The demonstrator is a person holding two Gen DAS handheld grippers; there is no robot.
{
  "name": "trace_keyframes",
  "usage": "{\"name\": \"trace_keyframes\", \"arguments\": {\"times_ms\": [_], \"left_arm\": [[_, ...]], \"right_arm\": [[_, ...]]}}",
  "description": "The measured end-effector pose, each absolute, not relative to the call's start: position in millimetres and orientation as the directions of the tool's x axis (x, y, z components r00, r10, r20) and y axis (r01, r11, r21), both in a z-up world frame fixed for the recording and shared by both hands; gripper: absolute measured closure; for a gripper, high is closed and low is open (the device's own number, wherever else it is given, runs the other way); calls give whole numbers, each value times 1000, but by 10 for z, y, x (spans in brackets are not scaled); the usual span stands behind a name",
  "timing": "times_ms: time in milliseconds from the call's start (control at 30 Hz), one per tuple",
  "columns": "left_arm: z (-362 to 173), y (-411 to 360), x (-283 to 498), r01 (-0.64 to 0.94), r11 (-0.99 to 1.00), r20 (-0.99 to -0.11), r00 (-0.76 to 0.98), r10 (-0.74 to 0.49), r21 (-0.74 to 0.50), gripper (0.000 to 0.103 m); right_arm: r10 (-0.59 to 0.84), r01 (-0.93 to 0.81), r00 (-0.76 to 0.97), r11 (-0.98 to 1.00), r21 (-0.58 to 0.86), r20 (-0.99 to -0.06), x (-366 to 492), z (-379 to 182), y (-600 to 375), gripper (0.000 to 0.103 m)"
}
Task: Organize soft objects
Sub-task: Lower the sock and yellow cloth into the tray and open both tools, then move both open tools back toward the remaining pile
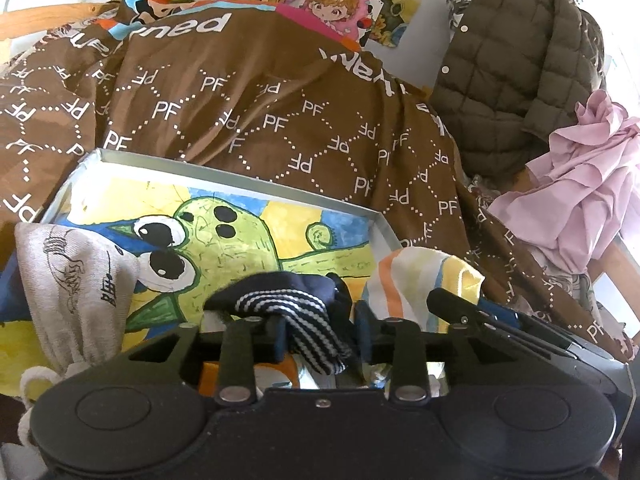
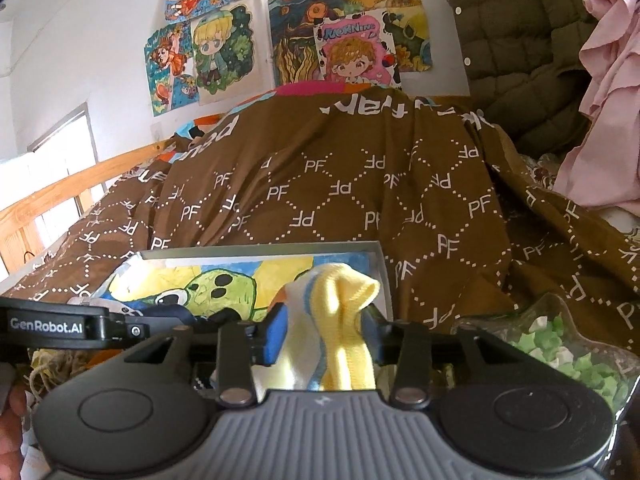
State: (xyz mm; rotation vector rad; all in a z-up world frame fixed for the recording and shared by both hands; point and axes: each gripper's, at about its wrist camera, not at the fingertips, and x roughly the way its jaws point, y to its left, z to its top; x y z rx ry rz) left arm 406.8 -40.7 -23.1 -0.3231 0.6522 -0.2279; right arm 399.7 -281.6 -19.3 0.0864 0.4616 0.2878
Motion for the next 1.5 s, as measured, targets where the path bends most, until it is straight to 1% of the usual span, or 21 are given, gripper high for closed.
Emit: {"name": "trace_keyframes", "arguments": {"times_ms": [67,133,167,233,267,333,533,667,733,867,933,1000,1267,1500], "left_arm": [[-206,-410,4042,101,928,-554,776,-300,-360,57],[-179,-409,4007,93,930,-550,783,-289,-357,48],[-163,-406,3987,88,931,-547,788,-283,-355,46],[-132,-403,3937,79,934,-539,798,-269,-349,39],[-112,-401,3910,76,935,-534,804,-263,-346,38],[-75,-388,3846,67,938,-521,817,-247,-340,31],[78,-353,3627,46,947,-476,856,-201,-317,18],[200,-346,3457,37,955,-443,880,-170,-294,13],[263,-345,3353,33,959,-423,893,-155,-282,8],[383,-323,3132,21,964,-382,916,-125,-264,5],[435,-317,3025,16,966,-367,923,-114,-259,1],[482,-312,2910,8,968,-347,933,-98,-252,1],[611,-319,2425,5,971,-281,957,-74,-240,1],[618,-308,2015,0,970,-247,967,-61,-243,1]], "right_arm": [[291,-252,860,957,145,-420,3975,-175,-2831,50],[288,-250,864,958,143,-414,3949,-152,-2843,44],[286,-249,867,958,142,-409,3931,-135,-2852,43],[280,-243,873,960,142,-399,3893,-106,-2877,36],[279,-240,877,960,145,-391,3867,-91,-2896,34],[278,-236,883,960,153,-378,3823,-51,-2927,29],[280,-236,902,957,166,-328,3611,102,-3028,17],[276,-239,917,958,155,-289,3411,225,-3079,12],[276,-244,923,959,147,-268,3317,293,-3091,9],[278,-250,936,957,147,-216,3122,429,-3109,4],[280,-254,941,956,148,-191,3010,484,-3108,1],[278,-255,945,956,147,-171,2903,527,-3103,0],[282,-264,951,954,142,-124,2428,616,-3070,0],[287,-270,951,952,141,-114,2035,631,-3057,0]]}}
